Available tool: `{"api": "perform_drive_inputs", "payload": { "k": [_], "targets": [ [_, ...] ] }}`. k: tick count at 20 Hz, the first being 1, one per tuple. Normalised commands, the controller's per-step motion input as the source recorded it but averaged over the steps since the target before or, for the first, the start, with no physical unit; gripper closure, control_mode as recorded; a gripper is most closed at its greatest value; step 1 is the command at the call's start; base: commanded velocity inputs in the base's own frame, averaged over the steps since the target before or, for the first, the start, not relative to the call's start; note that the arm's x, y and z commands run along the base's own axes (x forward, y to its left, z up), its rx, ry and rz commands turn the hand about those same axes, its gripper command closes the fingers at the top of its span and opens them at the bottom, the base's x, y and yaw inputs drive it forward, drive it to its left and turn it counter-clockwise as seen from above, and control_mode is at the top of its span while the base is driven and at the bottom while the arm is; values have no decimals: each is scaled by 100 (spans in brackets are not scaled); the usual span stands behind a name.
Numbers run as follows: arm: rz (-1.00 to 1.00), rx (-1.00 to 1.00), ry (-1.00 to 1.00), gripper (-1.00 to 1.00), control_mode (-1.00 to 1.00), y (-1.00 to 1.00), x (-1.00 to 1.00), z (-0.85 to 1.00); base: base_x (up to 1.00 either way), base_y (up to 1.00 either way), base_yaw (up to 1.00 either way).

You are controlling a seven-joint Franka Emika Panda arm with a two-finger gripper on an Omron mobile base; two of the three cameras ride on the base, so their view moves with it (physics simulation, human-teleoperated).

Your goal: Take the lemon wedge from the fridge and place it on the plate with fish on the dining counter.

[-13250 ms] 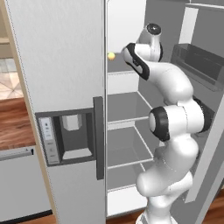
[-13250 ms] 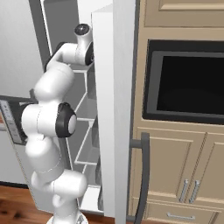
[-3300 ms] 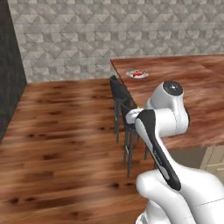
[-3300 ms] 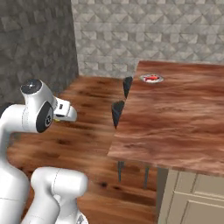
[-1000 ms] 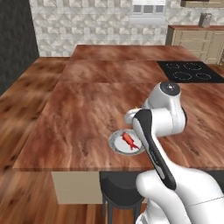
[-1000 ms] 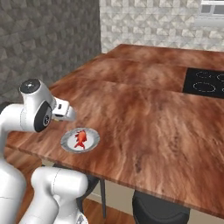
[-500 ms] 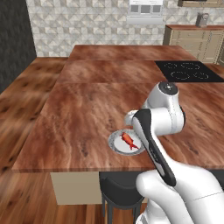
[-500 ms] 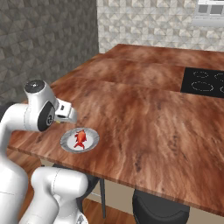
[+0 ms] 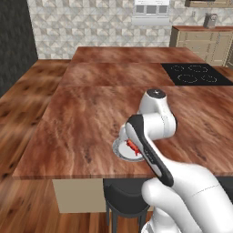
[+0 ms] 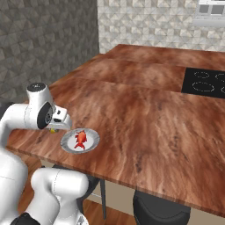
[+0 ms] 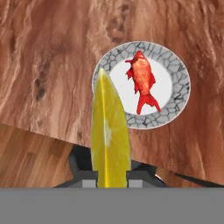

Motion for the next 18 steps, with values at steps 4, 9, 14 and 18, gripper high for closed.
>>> {"api": "perform_drive_inputs", "payload": {
  "k": [4,9,14,18],
  "targets": [
    [7,0,2,100,-100,2,12,-45,0,0,0],
    [5,0,-13,100,-100,-2,9,-36,0,0,0],
    [2,0,-4,100,-100,0,10,-19,0,0,0],
    [1,-1,-14,100,-100,-1,19,-29,0,0,0]
  ]
}}
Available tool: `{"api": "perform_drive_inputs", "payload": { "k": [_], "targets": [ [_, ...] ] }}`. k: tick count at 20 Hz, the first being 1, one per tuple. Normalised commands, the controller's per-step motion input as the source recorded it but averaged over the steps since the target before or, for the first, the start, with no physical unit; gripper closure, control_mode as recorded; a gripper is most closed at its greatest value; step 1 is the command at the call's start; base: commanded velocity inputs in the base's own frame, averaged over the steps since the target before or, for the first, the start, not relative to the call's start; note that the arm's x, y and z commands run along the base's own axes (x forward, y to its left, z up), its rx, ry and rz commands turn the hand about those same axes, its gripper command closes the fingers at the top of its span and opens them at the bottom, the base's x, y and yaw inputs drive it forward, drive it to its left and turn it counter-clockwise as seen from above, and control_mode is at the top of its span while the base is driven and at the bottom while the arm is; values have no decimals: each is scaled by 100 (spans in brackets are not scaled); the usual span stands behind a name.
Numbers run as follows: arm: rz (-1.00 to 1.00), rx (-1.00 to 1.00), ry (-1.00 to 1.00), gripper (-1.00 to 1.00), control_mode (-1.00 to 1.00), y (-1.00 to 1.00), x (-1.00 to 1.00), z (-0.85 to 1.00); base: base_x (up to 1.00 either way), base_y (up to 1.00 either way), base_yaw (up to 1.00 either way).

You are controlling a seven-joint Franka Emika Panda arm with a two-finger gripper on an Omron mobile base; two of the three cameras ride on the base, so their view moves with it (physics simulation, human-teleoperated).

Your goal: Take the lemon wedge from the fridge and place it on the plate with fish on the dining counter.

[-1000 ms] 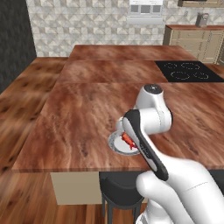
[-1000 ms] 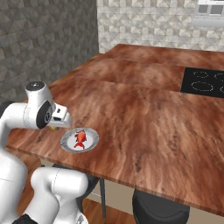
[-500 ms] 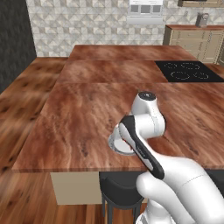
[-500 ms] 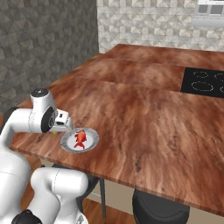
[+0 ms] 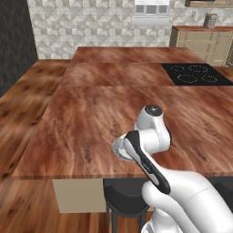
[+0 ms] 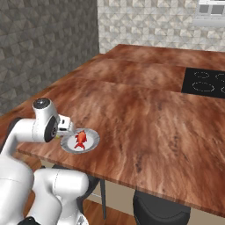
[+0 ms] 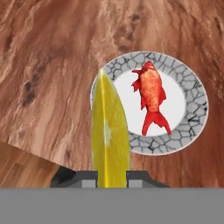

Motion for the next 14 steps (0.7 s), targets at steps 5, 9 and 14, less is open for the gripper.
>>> {"api": "perform_drive_inputs", "payload": {
  "k": [5,9,14],
  "targets": [
    [0,0,-7,100,-100,0,32,-23,0,0,0],
    [0,0,0,100,-100,0,10,-1,0,0,0],
    [0,0,0,100,-100,0,33,-5,0,0,0]
  ]
}}
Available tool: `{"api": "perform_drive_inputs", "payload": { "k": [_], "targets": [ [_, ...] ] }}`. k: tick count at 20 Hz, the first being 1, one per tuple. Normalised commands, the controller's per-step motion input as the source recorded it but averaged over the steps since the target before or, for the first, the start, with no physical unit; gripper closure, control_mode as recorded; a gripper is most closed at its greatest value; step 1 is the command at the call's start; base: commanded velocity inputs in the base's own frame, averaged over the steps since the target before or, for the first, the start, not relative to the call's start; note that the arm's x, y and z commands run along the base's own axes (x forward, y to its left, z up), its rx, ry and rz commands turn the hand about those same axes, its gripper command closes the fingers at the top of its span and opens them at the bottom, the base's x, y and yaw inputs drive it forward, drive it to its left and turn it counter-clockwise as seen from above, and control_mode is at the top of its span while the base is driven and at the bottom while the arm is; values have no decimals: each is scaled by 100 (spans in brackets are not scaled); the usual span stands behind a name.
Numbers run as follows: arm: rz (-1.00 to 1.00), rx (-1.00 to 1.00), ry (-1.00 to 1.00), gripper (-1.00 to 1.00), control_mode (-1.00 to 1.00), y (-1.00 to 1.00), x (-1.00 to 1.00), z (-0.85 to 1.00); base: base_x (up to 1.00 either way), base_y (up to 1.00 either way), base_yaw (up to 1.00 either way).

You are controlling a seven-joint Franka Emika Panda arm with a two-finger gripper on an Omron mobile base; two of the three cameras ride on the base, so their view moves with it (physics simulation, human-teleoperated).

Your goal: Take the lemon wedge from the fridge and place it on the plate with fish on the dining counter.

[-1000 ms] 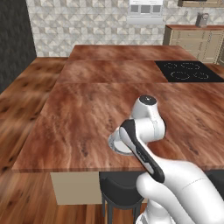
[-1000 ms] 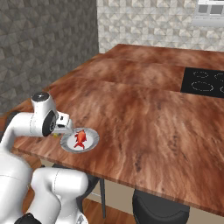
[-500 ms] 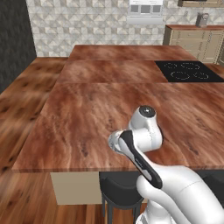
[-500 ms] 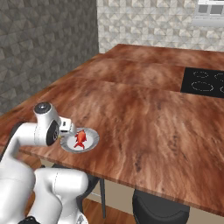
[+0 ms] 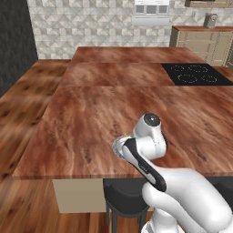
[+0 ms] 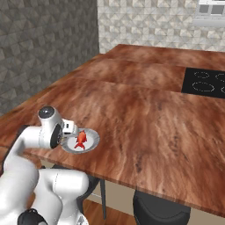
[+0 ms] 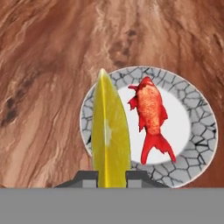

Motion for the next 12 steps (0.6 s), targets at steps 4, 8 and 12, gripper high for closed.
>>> {"api": "perform_drive_inputs", "payload": {
  "k": [4,8,12],
  "targets": [
    [0,0,0,100,-100,0,40,-11,0,0,0],
    [0,0,2,100,-100,0,46,-12,0,0,0],
    [0,0,6,100,-100,0,34,-6,0,0,0]
  ]
}}
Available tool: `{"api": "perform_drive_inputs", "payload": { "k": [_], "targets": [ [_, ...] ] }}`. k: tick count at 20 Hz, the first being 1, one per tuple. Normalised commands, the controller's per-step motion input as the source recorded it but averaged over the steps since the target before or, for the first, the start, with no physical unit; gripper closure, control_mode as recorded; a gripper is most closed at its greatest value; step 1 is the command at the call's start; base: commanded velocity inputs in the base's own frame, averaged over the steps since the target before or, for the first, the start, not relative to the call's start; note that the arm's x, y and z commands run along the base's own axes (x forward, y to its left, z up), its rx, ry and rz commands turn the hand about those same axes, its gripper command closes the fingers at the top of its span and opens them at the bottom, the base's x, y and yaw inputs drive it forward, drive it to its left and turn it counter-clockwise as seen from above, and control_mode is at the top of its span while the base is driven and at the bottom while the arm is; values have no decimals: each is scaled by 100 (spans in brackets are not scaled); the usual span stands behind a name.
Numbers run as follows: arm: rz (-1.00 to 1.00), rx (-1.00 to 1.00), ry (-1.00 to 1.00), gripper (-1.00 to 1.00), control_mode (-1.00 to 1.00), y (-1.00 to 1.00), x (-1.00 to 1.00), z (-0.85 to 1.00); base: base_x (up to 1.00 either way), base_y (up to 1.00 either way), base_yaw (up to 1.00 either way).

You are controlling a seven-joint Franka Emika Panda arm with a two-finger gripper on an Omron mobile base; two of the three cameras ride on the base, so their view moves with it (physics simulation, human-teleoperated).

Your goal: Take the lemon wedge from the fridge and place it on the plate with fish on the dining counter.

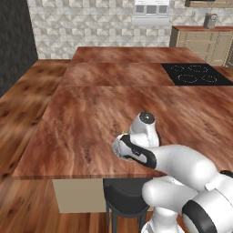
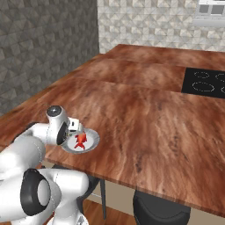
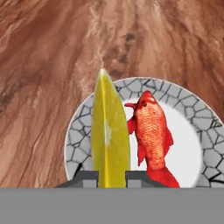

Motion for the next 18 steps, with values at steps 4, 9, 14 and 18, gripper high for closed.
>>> {"api": "perform_drive_inputs", "payload": {
  "k": [4,9,14,18],
  "targets": [
    [0,0,13,100,-100,4,0,-11,0,0,0],
    [0,-1,18,100,-100,0,-3,-44,0,0,0],
    [0,-1,12,100,-100,0,-3,-36,0,0,0],
    [0,0,0,100,-100,0,0,-5,0,0,0]
  ]
}}
